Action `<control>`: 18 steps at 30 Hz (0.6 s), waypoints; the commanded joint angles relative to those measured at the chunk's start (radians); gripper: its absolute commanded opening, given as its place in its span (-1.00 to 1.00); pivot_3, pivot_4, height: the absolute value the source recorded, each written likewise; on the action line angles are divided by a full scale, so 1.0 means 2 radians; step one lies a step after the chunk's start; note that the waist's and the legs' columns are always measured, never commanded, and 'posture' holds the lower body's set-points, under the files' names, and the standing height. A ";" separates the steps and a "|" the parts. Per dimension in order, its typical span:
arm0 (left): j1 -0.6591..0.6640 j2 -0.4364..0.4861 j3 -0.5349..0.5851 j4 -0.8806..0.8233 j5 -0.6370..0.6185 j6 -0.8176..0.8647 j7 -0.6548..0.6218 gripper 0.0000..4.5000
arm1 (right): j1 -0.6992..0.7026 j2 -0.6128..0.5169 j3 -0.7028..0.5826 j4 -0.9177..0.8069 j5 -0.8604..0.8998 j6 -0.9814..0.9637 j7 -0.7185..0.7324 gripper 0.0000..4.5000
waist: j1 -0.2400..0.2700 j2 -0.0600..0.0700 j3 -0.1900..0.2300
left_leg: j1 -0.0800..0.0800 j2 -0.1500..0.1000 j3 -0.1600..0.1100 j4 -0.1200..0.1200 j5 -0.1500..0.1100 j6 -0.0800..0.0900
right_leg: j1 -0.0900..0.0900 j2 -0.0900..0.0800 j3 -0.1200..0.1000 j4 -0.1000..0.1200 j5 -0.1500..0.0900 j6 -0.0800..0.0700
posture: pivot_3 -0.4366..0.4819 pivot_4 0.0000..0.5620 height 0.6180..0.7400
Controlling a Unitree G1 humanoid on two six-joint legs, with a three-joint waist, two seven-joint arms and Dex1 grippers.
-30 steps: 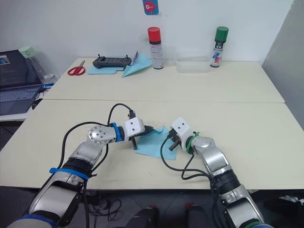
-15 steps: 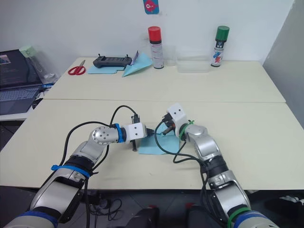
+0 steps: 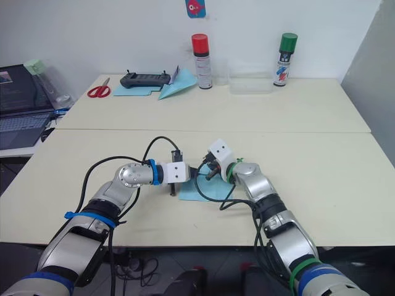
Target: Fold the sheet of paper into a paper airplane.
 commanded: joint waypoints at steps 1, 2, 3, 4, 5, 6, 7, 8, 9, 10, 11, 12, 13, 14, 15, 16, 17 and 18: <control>-0.011 0.003 -0.003 0.000 0.008 -0.023 0.007 -0.99 | -0.003 0.000 0.009 0.022 -0.017 -0.007 -0.002 -1.00 | 0.000 0.000 0.000 | 0.000 0.000 0.000 0.000 0.000 0.000 | 0.000 0.000 0.000 0.000 0.000 0.000 | -0.05 -0.47 1.00; -0.011 0.003 -0.001 -0.002 0.007 -0.028 0.009 -0.99 | -0.001 -0.001 0.010 0.022 -0.018 -0.006 -0.001 -1.00 | 0.000 0.000 0.000 | 0.000 0.000 0.000 0.000 0.000 0.000 | 0.000 0.000 0.000 0.000 0.000 0.000 | -0.05 -0.47 1.00; -0.011 0.003 0.001 -0.003 0.006 -0.031 0.011 -0.99 | 0.000 -0.001 0.010 0.021 -0.019 -0.005 0.000 -1.00 | 0.000 0.000 0.000 | 0.000 0.000 0.000 0.000 0.000 0.000 | 0.000 0.000 0.000 0.000 0.000 0.000 | -0.05 -0.47 1.00; -0.010 0.002 0.005 -0.007 -0.001 -0.031 0.007 -0.99 | 0.003 -0.002 0.010 0.019 -0.020 -0.005 0.002 -1.00 | 0.000 0.000 0.000 | 0.000 0.000 0.000 0.000 0.000 0.000 | 0.000 0.000 0.000 0.000 0.000 0.000 | -0.05 -0.47 1.00; -0.010 0.001 0.008 -0.009 -0.006 -0.030 0.004 -0.99 | 0.005 -0.002 0.010 0.018 -0.022 -0.005 0.003 -1.00 | 0.000 0.000 0.000 | 0.000 0.000 0.000 0.000 0.000 0.000 | 0.000 0.000 0.000 0.000 0.000 0.000 | -0.05 -0.47 1.00; -0.009 0.000 0.012 -0.014 -0.015 -0.028 0.000 -0.88 | 0.007 -0.002 0.009 0.016 -0.022 -0.004 0.004 -1.00 | 0.000 0.000 0.000 | 0.000 0.000 0.000 0.000 0.000 0.000 | 0.000 0.000 0.000 0.000 0.000 0.000 | -0.05 -0.47 1.00; -0.006 0.000 0.019 -0.025 -0.030 -0.023 -0.010 -0.76 | 0.010 -0.002 0.009 0.013 -0.023 -0.003 0.004 -1.00 | 0.000 0.000 0.000 | 0.000 0.000 0.000 0.000 0.000 0.000 | 0.000 0.000 0.000 0.000 0.000 0.000 | -0.05 -0.47 1.00; -0.003 0.000 0.024 -0.036 -0.042 -0.019 -0.017 -0.67 | 0.012 -0.003 0.009 0.011 -0.024 -0.003 0.005 -1.00 | -0.001 0.000 0.000 | 0.000 0.000 0.000 0.000 0.000 0.000 | 0.000 0.000 0.000 0.000 0.000 0.000 | -0.05 -0.47 1.00; 0.001 0.000 0.031 -0.048 -0.058 -0.011 -0.025 -0.55 | 0.013 -0.003 0.009 0.009 -0.024 -0.002 0.005 -1.00 | -0.001 0.000 0.000 | 0.000 0.000 0.000 0.000 0.000 0.000 | 0.000 0.000 0.000 0.000 0.000 0.000 | -0.05 -0.47 1.00; 0.010 0.001 0.041 -0.071 -0.085 0.013 -0.041 -0.42 | 0.015 -0.003 0.009 0.007 -0.024 -0.002 0.005 -1.00 | -0.002 0.000 0.000 | 0.000 0.000 0.000 0.000 0.000 0.000 | 0.000 0.000 0.000 0.000 0.000 0.000 | -0.05 -0.47 1.00; 0.024 0.007 0.050 -0.103 -0.113 0.046 -0.062 -0.30 | 0.016 -0.002 0.009 0.005 -0.024 -0.001 0.004 -1.00 | -0.003 0.000 0.000 | 0.000 0.000 0.000 0.000 0.000 0.000 | 0.000 0.000 0.000 0.000 0.000 0.000 | -0.05 -0.47 1.00; 0.038 0.018 0.057 -0.135 -0.135 0.081 -0.084 -0.17 | 0.017 -0.002 0.010 0.004 -0.024 0.000 0.004 -1.00 | -0.005 0.000 0.000 | 0.000 0.000 0.000 0.000 0.000 0.000 | 0.000 0.000 0.000 0.000 0.000 0.000 | -0.05 -0.47 1.00; 0.053 0.032 0.063 -0.167 -0.154 0.129 -0.106 -0.02 | 0.017 -0.002 0.010 0.003 -0.024 0.000 0.004 -1.00 | -0.007 0.000 0.000 | 0.000 0.000 0.000 0.000 0.000 0.000 | 0.000 0.000 0.001 0.000 0.000 0.000 | -0.05 -0.47 1.00; 0.068 0.049 0.070 -0.199 -0.176 0.180 -0.128 0.10 | 0.017 -0.002 0.009 0.003 -0.024 0.000 0.005 -1.00 | -0.010 0.000 0.000 | 0.000 0.000 0.000 0.000 0.000 0.000 | 0.000 0.000 0.001 0.000 0.000 0.000 | -0.05 -0.47 1.00; 0.076 0.057 0.088 -0.221 -0.202 0.232 -0.130 0.10 | 0.017 -0.001 0.009 0.003 -0.024 0.000 0.005 -1.00 | -0.011 0.000 0.000 | 0.000 0.000 0.000 0.000 0.000 0.000 | 0.000 0.000 0.001 0.000 0.000 0.000 | -0.05 -0.47 1.00; 0.078 0.059 0.110 -0.238 -0.236 0.285 -0.125 0.10 | 0.016 -0.001 0.009 0.003 -0.024 0.000 0.005 -1.00 | -0.012 0.001 0.000 | 0.000 0.000 0.000 0.000 0.000 0.000 | 0.000 0.000 0.001 0.000 0.000 0.000 | -0.05 -0.47 1.00; 0.073 0.054 0.135 -0.243 -0.262 0.321 -0.106 0.10 | 0.016 0.000 0.009 0.004 -0.024 -0.001 0.006 -1.00 | -0.011 0.001 0.000 | 0.000 0.000 0.000 0.000 0.000 0.000 | 0.000 0.000 0.001 0.000 0.000 0.000 | -0.05 -0.47 1.00; 0.068 0.049 0.155 -0.245 -0.276 0.347 -0.086 0.10 | 0.016 0.000 0.009 0.005 -0.024 -0.002 0.006 -1.00 | -0.010 0.001 0.000 | 0.000 0.001 -0.001 0.000 0.000 0.000 | 0.000 0.001 0.001 0.000 0.000 0.000 | -0.05 -0.47 1.00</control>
